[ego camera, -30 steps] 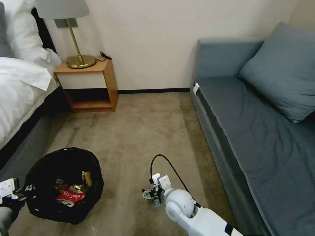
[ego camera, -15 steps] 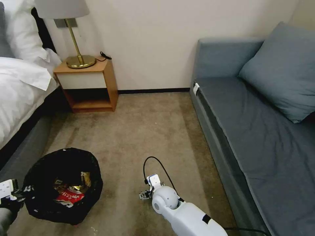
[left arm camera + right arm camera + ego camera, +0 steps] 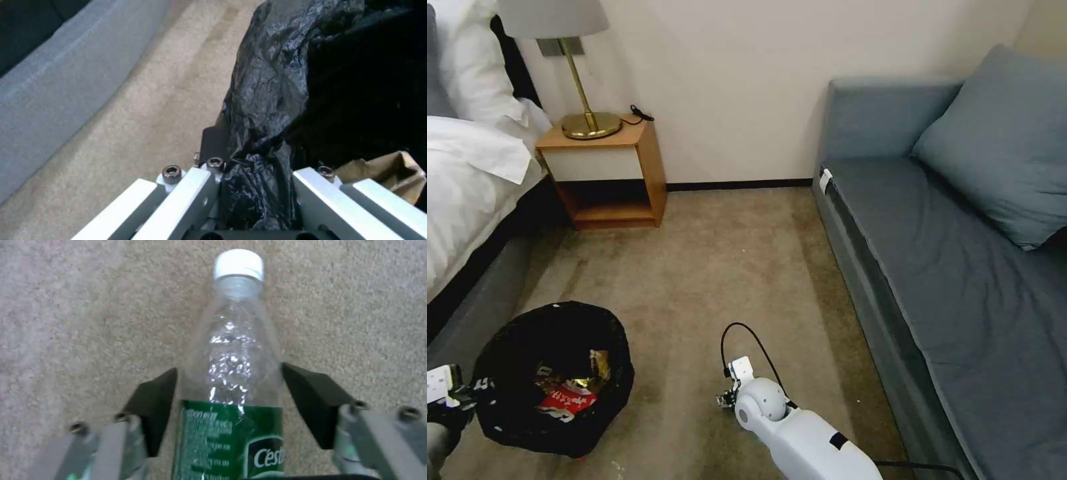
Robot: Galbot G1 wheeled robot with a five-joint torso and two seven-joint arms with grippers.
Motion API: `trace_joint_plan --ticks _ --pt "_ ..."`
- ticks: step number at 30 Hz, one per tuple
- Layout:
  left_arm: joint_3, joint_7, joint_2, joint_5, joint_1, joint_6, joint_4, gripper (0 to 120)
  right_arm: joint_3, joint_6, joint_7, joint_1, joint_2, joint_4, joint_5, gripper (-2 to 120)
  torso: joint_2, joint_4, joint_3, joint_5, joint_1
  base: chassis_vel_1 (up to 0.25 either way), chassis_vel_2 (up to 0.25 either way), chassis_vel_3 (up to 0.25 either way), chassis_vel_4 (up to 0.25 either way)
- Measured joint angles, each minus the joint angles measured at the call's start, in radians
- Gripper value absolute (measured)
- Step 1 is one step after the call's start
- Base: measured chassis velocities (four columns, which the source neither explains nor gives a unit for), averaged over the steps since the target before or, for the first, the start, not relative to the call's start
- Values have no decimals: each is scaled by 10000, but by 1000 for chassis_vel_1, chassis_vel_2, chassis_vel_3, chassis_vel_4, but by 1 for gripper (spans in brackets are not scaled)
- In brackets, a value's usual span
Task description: Pick up the trash bin, then pick up the garbage on the floor and place it into the trash bin.
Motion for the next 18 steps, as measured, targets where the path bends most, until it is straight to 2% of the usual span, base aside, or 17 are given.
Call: trace_joint_plan --ticks 2,4,5,9,15,18 --pt "1 0 0 -1 0 0 -1 3 4 1 -13 -5 -9 -1 0 61 0 0 0 0 0 0 0 0 0" --pt "5 2 -1 -29 3 0 -14 3 39 16 -55 -20 -45 -1 -9 49 0 0 0 0 0 0 0 0 0" --pt "5 2 -1 -29 3 0 -14 3 39 16 -55 -20 -45 -1 -9 49 0 0 0 0 0 0 0 0 0" --pt "-15 5 -1 -95 11 0 -25 3 97 83 -115 -80 -76 12 -49 32 0 0 -1 0 0 0 0 0 0" --pt "-28 5 -5 -100 21 0 -32 3 268 149 -149 -267 -214 430 -63 20 0 0 0 0 0 0 0 0 0" --pt "-27 5 -15 -101 21 0 -52 3 382 203 -149 -333 -310 794 20 20 0 0 0 1 0 0 0 0 0"
